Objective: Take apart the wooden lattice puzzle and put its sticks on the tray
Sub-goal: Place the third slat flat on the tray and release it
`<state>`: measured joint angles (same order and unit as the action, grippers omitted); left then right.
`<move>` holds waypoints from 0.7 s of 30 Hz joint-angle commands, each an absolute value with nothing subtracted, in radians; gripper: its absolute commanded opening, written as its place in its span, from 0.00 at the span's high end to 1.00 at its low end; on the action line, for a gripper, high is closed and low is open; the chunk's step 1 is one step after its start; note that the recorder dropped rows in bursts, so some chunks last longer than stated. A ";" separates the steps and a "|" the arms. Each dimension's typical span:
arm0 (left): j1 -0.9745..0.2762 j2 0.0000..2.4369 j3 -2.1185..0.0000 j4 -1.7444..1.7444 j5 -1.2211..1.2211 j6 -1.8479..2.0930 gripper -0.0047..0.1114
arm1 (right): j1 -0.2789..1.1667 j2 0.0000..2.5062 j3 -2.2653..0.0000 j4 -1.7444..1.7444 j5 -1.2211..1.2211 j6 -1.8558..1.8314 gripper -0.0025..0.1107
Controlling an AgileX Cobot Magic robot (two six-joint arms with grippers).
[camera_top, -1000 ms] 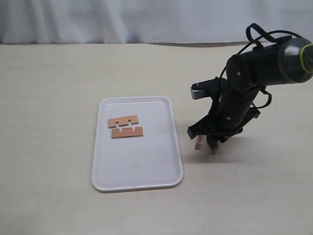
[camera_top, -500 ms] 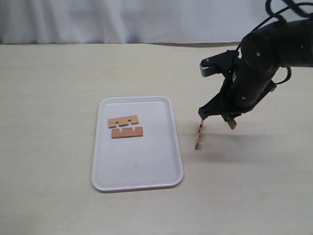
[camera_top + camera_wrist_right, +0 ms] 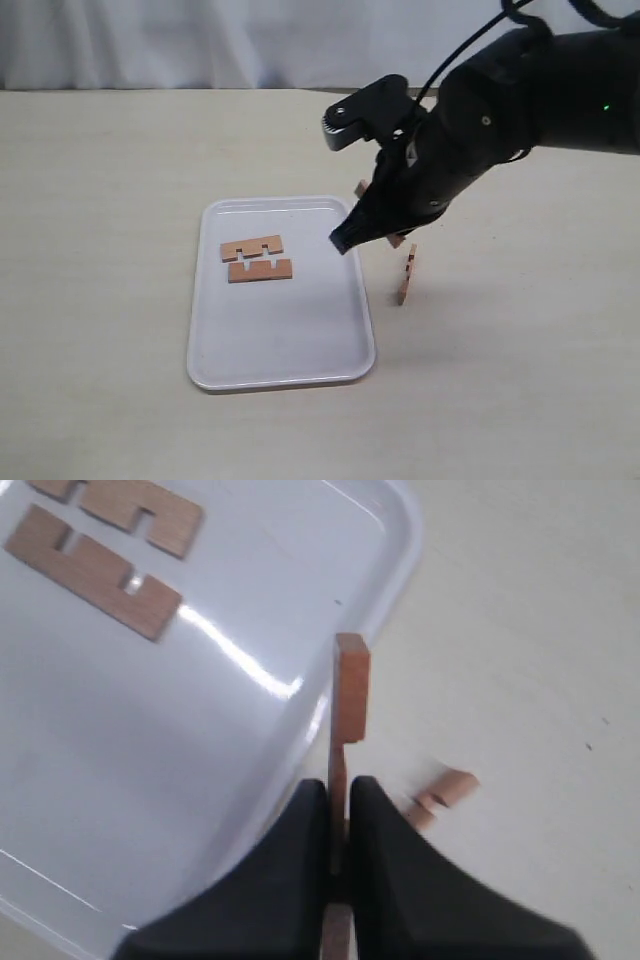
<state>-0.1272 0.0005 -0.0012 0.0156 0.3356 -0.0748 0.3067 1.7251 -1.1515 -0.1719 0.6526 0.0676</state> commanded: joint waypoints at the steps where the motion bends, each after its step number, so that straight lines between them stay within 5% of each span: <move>1: -0.130 0.000 0.000 0.015 0.325 -0.073 0.96 | 0.373 1.768 -1.151 -0.169 0.559 0.057 0.94; 11: -0.130 0.000 0.000 0.015 0.325 -0.073 0.96 | 0.434 1.958 -1.164 -0.173 0.322 -0.016 0.94; 21: -0.130 0.000 0.000 0.015 0.325 -0.073 0.96 | 0.533 2.083 -1.357 -0.030 0.529 -0.169 0.88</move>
